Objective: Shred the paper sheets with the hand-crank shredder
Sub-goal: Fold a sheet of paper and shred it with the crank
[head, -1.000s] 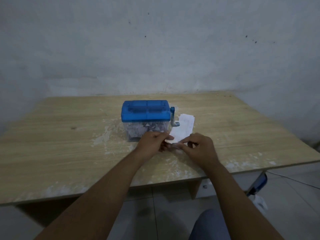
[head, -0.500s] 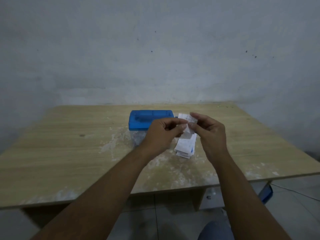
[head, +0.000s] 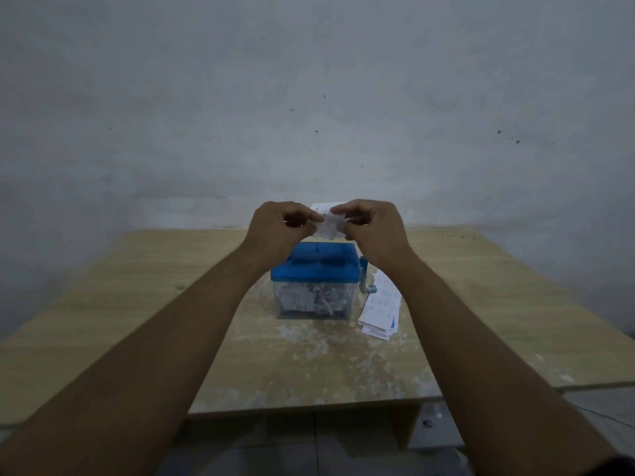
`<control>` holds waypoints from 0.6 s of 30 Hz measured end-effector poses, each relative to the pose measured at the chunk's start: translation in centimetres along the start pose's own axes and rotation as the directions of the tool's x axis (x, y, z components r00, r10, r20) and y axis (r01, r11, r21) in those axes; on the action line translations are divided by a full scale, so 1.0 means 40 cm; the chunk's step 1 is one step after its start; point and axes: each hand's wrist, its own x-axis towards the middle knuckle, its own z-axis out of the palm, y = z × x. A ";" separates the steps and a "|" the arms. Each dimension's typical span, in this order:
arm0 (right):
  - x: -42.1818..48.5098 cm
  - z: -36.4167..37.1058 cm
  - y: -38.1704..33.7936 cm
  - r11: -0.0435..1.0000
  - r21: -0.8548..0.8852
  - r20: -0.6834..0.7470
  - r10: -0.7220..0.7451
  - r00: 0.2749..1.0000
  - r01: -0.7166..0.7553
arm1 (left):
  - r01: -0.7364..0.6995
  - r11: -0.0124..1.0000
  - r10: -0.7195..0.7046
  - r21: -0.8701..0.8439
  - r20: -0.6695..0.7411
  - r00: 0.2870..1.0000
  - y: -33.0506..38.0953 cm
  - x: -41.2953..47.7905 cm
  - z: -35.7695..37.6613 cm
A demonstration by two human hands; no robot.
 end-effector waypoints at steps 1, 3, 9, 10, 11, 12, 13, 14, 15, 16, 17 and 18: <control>0.009 0.012 0.003 1.000 -0.011 -0.006 -0.003 1.000 0.003 | -0.006 1.000 0.006 0.017 -0.010 1.000 -0.009 0.003 -0.004; 0.023 0.029 0.009 0.999 -0.040 -0.018 -0.021 1.000 0.020 | 0.008 0.999 -0.007 0.041 -0.017 1.000 -0.027 0.009 -0.009; 0.024 0.051 0.047 0.995 -0.095 0.033 0.002 0.999 0.001 | 0.057 0.994 -0.061 0.094 0.040 0.997 -0.076 0.002 0.010; 0.022 0.054 0.053 0.995 -0.096 0.041 0.021 0.999 -0.017 | 0.063 0.993 -0.068 0.102 0.045 0.997 -0.084 -0.001 0.014; 0.021 0.056 0.057 0.995 -0.098 0.048 0.035 0.998 -0.030 | 0.072 0.992 -0.077 0.104 0.048 0.996 -0.092 -0.003 0.017; 0.019 0.059 0.061 0.994 -0.099 0.055 0.045 0.997 -0.039 | 0.082 0.991 -0.088 0.102 0.048 0.995 -0.099 -0.007 0.019; 0.019 0.061 0.064 0.994 -0.103 0.062 0.050 0.997 -0.043 | 0.091 0.991 -0.096 0.097 0.049 0.994 -0.106 -0.010 0.021; 0.020 0.062 0.067 0.993 -0.110 0.067 0.052 0.996 -0.044 | 0.097 0.991 -0.102 0.096 0.050 0.993 -0.112 -0.013 0.023; 0.022 0.063 0.070 0.992 -0.120 0.072 0.051 0.996 -0.042 | 0.097 0.990 -0.103 0.100 0.050 0.993 -0.117 -0.016 0.025; 0.024 0.063 0.072 0.991 -0.130 0.078 0.050 0.996 -0.039 | 0.091 0.990 -0.097 0.104 0.050 0.994 -0.121 -0.018 0.027; 0.026 0.064 0.074 0.990 -0.139 0.086 0.051 0.995 -0.039 | 0.083 0.991 -0.089 0.105 0.052 0.995 -0.125 -0.018 0.028; 0.029 0.064 0.077 0.988 -0.147 0.093 0.054 0.994 -0.040 | 0.076 0.992 -0.082 0.099 0.057 0.995 -0.127 -0.016 0.030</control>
